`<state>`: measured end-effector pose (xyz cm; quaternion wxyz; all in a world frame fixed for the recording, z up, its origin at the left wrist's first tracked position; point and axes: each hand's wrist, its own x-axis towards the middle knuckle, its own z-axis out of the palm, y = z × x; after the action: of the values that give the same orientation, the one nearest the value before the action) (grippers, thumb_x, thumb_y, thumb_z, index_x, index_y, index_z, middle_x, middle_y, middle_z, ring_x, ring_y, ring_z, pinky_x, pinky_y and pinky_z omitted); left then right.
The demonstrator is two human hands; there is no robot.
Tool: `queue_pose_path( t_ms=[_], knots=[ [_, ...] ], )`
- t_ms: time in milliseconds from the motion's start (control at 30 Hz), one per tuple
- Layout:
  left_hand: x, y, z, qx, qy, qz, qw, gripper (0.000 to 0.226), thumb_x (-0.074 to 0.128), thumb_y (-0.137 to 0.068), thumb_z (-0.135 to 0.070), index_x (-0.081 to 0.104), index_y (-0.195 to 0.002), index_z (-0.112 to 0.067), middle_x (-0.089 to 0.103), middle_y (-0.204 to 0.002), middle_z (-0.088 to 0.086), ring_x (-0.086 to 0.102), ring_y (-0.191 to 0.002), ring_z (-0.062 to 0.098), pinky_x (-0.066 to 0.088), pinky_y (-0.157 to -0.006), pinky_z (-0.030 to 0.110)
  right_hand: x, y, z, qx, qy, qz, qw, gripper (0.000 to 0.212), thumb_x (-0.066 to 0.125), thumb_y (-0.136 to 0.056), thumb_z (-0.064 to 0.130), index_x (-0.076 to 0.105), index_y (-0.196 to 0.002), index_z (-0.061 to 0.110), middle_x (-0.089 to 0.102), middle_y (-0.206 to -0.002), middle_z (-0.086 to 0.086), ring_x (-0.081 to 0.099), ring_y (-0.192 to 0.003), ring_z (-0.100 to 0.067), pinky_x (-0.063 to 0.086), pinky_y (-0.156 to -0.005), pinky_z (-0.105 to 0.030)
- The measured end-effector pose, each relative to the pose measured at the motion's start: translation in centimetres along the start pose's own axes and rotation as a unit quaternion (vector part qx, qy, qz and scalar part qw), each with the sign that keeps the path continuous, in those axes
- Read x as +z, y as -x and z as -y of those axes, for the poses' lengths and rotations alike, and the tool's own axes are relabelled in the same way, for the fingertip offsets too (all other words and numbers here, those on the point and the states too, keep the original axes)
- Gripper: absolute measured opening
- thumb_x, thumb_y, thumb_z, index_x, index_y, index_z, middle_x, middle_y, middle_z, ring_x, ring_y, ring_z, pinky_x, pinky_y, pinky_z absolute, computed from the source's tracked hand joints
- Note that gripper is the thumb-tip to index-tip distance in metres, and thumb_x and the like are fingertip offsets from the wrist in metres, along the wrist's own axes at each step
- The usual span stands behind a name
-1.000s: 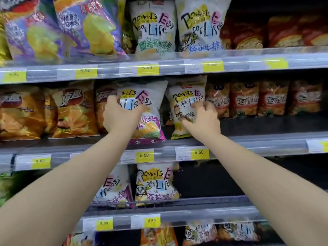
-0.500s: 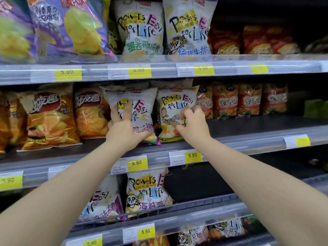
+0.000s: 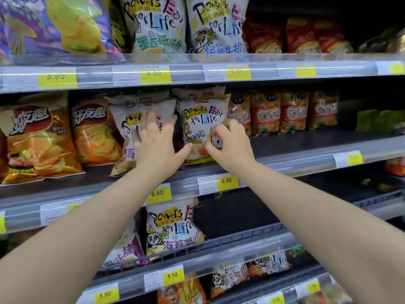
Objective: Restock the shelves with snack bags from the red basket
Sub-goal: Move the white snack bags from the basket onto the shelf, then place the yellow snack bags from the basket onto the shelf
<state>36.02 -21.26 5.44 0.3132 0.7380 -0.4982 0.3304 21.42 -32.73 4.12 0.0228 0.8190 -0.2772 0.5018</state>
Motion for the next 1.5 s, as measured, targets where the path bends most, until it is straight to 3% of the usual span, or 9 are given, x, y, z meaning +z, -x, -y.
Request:
queue_pose_path(
  t_ms=[100,267,500,667,867,1133,1267,1400,1500],
  knots=[
    [0.0,0.4,-3.3,0.093,0.036,-0.011,0.995,0.056,0.058,-0.081,-0.048,0.046,-0.131,-0.025,0.021,-0.154,0.011,0.018,-0.139,0.031,0.017,-0.109,0.054,-1.6,1.8,-1.4,0.000,0.027,-0.043,0.999,0.024,0.065,-0.081,0.029,0.064,-0.100,0.014,0.053,-0.102,-0.005,0.050,-0.096,-0.025,0.041,-0.077,-0.038],
    [2.5,2.2,-9.2,0.190,0.156,0.059,0.968,0.051,0.057,-0.085,-0.040,0.051,-0.133,-0.024,0.028,-0.154,0.004,0.022,-0.143,0.024,0.025,-0.112,0.048,-5.2,7.2,-6.4,0.052,0.102,-0.058,0.992,0.036,0.066,-0.082,0.029,0.063,-0.114,0.013,0.058,-0.113,-0.008,0.054,-0.105,-0.027,0.043,-0.084,-0.042],
    [9.3,8.6,-16.8,0.267,0.194,0.172,0.928,0.065,0.055,-0.089,-0.039,0.031,-0.148,-0.023,0.010,-0.160,0.004,0.006,-0.147,0.023,0.010,-0.116,0.045,-11.6,18.6,-14.3,0.215,0.239,0.042,0.946,0.068,0.061,-0.083,0.054,0.041,-0.141,0.025,0.040,-0.146,-0.005,0.036,-0.135,-0.023,0.033,-0.107,-0.049],
    [13.3,14.5,-23.2,0.301,0.180,0.233,0.907,0.074,0.055,-0.088,-0.043,0.020,-0.151,-0.023,0.004,-0.161,0.002,0.000,-0.147,0.021,0.003,-0.117,0.045,-16.7,27.4,-18.6,0.305,0.288,0.094,0.903,0.075,0.058,-0.081,0.060,0.033,-0.145,0.030,0.031,-0.151,-0.003,0.028,-0.139,-0.023,0.028,-0.110,-0.050],
    [16.9,22.5,-32.1,0.275,0.186,0.360,0.872,0.077,0.053,-0.088,-0.051,0.017,-0.150,-0.023,0.006,-0.160,0.005,0.007,-0.146,0.025,0.013,-0.116,0.047,-22.8,36.9,-23.1,0.391,0.319,0.130,0.853,0.080,0.061,-0.077,0.059,0.032,-0.145,0.030,0.033,-0.150,-0.005,0.030,-0.138,-0.025,0.028,-0.107,-0.050],
    [18.8,32.4,-45.2,0.236,0.202,0.494,0.812,0.081,0.058,-0.083,-0.044,0.019,-0.150,-0.022,0.003,-0.160,0.005,0.010,-0.146,0.026,0.019,-0.115,0.044,-30.9,47.1,-30.2,0.482,0.310,0.203,0.794,0.082,0.062,-0.075,0.054,0.027,-0.147,0.034,0.026,-0.154,-0.002,0.027,-0.139,-0.023,0.023,-0.110,-0.046],
    [19.8,36.6,-49.5,0.219,0.201,0.542,0.786,0.082,0.059,-0.078,-0.041,0.023,-0.149,-0.023,0.011,-0.159,0.006,0.020,-0.143,0.027,0.027,-0.112,0.044,-34.0,51.3,-33.1,0.511,0.307,0.239,0.767,0.085,0.062,-0.075,0.055,0.022,-0.148,0.037,0.024,-0.155,-0.001,0.026,-0.139,-0.023,0.024,-0.110,-0.043],
    [21.6,39.1,-52.7,0.212,0.170,0.589,0.761,0.083,0.059,-0.079,-0.045,0.021,-0.150,-0.023,0.011,-0.159,0.007,0.019,-0.144,0.027,0.025,-0.113,0.045,-36.3,54.7,-36.1,0.553,0.282,0.285,0.730,0.087,0.062,-0.076,0.055,0.019,-0.149,0.034,0.016,-0.157,0.001,0.022,-0.141,-0.023,0.026,-0.110,-0.043],
    [23.5,40.0,-55.3,0.204,0.168,0.605,0.751,0.082,0.061,-0.079,-0.046,0.024,-0.149,-0.023,0.012,-0.159,0.008,0.019,-0.144,0.025,0.024,-0.114,0.044,-37.4,56.8,-38.9,0.585,0.277,0.293,0.703,0.085,0.061,-0.077,0.056,0.021,-0.148,0.033,0.021,-0.155,-0.001,0.025,-0.139,-0.023,0.027,-0.110,-0.042]
  ],
)
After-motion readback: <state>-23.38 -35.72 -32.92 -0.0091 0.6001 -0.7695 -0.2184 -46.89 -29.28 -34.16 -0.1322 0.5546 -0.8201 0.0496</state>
